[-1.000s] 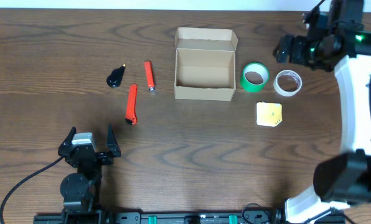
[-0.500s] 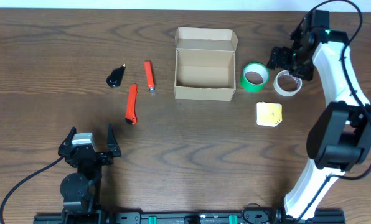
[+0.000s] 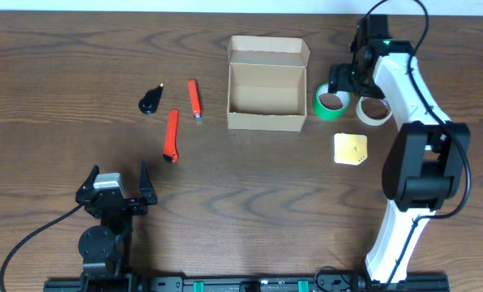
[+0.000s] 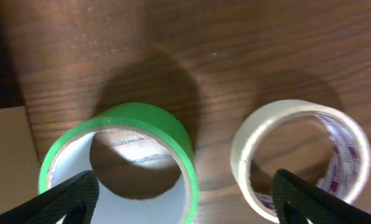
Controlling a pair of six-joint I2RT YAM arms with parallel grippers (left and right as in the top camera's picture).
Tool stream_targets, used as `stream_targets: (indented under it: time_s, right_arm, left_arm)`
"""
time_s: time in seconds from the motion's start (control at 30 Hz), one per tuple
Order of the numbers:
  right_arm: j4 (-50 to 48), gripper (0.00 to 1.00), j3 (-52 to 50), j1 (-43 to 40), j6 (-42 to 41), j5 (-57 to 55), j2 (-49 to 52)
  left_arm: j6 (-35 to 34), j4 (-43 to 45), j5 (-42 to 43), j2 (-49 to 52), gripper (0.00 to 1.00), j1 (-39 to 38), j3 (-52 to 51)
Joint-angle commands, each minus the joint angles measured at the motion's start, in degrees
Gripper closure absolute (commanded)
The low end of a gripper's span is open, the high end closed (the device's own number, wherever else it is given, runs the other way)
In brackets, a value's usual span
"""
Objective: Pack container
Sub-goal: 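Move the right gripper over the green tape roll and lower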
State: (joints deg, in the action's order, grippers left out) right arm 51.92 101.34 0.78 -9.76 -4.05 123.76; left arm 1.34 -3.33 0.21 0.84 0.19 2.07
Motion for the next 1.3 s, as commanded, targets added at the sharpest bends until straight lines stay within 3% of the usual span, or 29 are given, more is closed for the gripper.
stream_targets:
  time_s: [0.0,0.2,0.33,0.8,1.27]
  right_arm:
    - [-0.24,0.12,0.87,0.07,0.85,-2.58,2.71]
    - [-0.35,0.18,0.87,0.07,0.83,-2.54,5.55]
    - [-0.48,0.34,0.87,0.09,0.83,-1.68,6.62]
    - [-0.26,0.27,1.31,0.39,1.11,-1.70,7.04]
    - [4.39,0.24,8.09,1.73,3.21,-0.22,7.02]
  left_arm:
    - [0.39,-2.67,-0.79,-0.48,0.04,-0.15,-0.94]
    - [0.39,-2.67,-0.79,-0.48,0.04,-0.15,-0.94]
    - [0.39,-2.67,-0.79,-0.48,0.04,-0.15,-0.94]
    - [0.37,-2.67,-0.79,-0.48,0.04,-0.15,-0.94]
    - [0.39,-2.67,-0.79,-0.48,0.04,-0.15,-0.94]
